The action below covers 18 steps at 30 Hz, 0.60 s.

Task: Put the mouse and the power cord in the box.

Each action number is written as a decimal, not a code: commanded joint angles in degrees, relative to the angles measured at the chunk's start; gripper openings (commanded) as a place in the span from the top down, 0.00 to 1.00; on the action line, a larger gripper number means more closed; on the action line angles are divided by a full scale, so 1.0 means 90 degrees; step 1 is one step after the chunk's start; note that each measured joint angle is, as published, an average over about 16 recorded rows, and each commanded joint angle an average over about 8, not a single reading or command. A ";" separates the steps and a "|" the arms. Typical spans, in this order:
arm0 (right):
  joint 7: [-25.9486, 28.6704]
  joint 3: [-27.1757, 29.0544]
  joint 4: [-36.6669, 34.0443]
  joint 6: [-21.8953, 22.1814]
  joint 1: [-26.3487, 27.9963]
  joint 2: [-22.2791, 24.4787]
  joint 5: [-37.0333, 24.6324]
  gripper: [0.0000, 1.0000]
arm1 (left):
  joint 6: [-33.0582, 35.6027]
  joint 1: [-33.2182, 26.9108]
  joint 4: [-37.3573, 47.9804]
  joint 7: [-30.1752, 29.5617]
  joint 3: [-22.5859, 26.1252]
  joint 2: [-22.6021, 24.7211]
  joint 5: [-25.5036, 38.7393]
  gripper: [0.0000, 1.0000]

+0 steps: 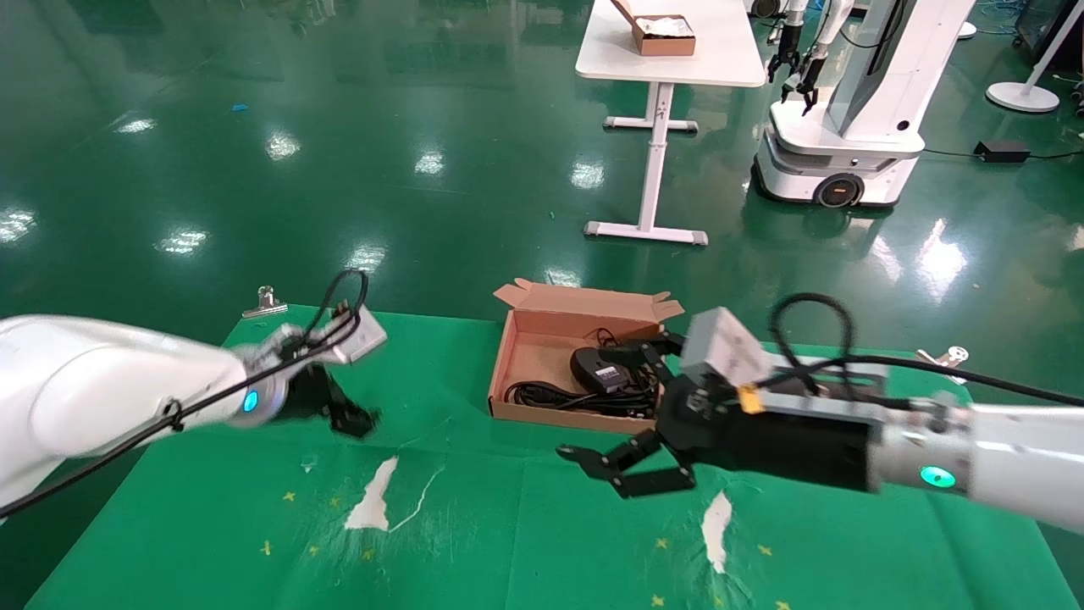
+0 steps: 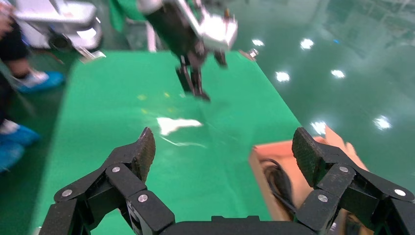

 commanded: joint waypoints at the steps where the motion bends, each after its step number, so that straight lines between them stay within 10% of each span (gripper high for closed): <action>1: 0.0092 0.0144 0.0172 -0.0171 -0.0133 0.0160 0.0209 0.00 | 0.0178 0.0149 -0.0129 0.0220 -0.0234 -0.0125 -0.0351 0.00; 18: 0.0879 0.1372 0.1642 -0.1638 -0.1274 0.1528 0.1992 0.00 | 0.1699 0.1426 -0.1232 0.2102 -0.2237 -0.1193 -0.3350 0.00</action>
